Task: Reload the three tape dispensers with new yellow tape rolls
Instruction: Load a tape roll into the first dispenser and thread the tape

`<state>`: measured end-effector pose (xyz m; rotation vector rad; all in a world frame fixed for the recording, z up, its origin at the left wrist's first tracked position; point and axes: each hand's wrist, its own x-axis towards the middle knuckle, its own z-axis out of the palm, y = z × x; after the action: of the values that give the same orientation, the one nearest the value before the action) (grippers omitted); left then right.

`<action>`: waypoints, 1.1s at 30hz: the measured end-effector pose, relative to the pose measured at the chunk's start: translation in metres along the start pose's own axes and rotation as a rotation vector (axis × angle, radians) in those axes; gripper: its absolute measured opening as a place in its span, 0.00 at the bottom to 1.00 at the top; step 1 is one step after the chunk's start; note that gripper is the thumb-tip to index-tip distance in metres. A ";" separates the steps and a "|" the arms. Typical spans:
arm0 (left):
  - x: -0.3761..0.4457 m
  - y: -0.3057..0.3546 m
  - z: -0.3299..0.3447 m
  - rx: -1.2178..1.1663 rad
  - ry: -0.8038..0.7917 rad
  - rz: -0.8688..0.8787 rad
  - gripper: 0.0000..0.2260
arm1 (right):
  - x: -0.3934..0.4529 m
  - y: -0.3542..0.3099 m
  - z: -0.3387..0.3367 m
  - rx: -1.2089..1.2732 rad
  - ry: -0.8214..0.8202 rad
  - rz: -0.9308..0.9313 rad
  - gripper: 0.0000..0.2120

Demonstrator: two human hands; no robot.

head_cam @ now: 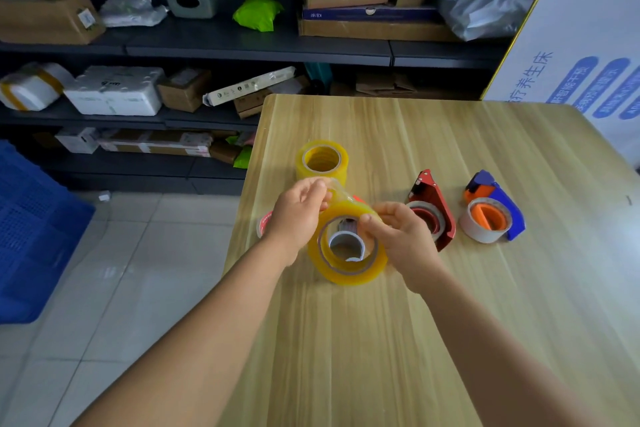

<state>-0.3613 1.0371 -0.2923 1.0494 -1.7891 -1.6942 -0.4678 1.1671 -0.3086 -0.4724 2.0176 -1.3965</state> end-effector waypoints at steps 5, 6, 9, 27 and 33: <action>-0.001 -0.021 -0.009 -0.104 -0.201 -0.165 0.32 | 0.005 0.007 -0.006 0.036 0.015 0.067 0.13; -0.003 -0.025 -0.008 -0.055 -0.235 -0.198 0.30 | 0.006 0.010 -0.006 0.036 0.020 0.084 0.12; -0.006 -0.043 -0.003 0.103 -0.188 -0.247 0.19 | 0.009 0.013 -0.004 0.032 -0.010 0.124 0.11; 0.009 -0.073 0.019 0.231 0.067 -0.409 0.23 | 0.025 0.037 0.004 -0.507 -0.058 -0.086 0.27; 0.015 -0.068 0.031 0.254 0.091 -0.375 0.22 | 0.036 0.032 -0.003 -0.558 -0.009 -0.105 0.24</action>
<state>-0.3799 1.0480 -0.3652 1.6312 -1.8707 -1.6140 -0.4950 1.1593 -0.3481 -0.8292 2.3953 -0.8630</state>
